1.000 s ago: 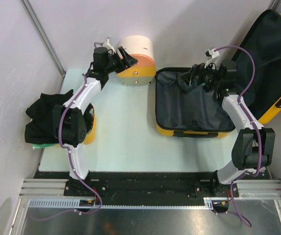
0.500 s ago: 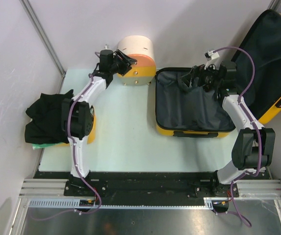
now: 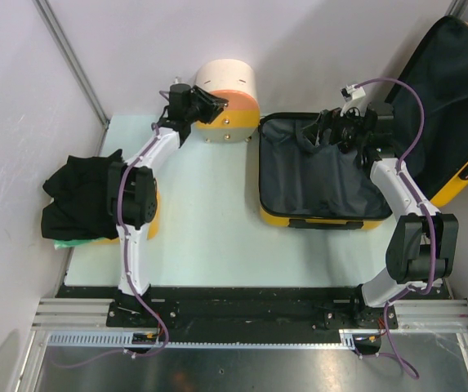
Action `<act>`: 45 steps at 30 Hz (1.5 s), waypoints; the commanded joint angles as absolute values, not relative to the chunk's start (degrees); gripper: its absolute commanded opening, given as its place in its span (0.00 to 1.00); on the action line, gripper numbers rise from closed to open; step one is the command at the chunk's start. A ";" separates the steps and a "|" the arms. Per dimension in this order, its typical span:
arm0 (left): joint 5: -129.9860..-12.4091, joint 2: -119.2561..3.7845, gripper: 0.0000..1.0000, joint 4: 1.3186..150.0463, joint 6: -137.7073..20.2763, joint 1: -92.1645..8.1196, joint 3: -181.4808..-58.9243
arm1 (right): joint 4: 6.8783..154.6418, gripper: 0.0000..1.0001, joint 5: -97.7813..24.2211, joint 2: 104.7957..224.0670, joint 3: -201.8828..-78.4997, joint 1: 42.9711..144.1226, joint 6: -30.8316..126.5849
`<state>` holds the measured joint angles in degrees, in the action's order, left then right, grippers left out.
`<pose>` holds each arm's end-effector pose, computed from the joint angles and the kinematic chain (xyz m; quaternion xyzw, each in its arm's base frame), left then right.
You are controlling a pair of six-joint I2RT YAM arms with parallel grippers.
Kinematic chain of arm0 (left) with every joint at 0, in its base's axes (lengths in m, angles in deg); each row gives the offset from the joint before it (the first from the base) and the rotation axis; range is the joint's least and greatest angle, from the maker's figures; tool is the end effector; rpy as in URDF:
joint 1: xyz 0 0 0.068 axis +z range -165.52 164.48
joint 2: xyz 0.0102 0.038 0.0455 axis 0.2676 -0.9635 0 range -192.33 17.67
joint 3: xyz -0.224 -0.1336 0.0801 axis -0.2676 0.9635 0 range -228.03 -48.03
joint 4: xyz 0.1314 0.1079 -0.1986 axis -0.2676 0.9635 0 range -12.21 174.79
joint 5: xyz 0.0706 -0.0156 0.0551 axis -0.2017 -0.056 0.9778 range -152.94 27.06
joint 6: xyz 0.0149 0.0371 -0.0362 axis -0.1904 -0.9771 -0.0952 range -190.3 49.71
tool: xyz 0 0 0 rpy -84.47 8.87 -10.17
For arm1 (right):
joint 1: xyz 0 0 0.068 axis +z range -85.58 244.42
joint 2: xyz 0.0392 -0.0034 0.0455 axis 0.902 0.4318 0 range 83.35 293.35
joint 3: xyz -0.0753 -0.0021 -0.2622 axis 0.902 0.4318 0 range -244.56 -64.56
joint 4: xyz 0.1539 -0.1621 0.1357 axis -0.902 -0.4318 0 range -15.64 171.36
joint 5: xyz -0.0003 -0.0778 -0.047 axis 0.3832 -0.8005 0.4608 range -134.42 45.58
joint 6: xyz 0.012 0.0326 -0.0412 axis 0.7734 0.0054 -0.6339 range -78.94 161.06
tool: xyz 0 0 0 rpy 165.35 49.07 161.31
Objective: Open, take out, and arrange the luggage
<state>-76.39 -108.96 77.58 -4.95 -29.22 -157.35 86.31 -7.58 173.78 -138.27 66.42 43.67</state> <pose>0.5160 -0.1343 0.2779 -0.2854 0.7494 -0.4481 0.3951 0.3733 0.0344 0.3436 -0.1954 0.7371 0.2690 0.5883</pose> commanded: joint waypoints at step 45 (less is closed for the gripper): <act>-84.20 -81.66 1.00 68.03 -25.45 -26.07 -124.24 | 79.42 1.00 -30.95 185.20 -140.14 60.73 23.49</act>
<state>-82.64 -89.33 69.10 -12.73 -28.01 -126.51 80.69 -24.76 181.72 -138.31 61.02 30.19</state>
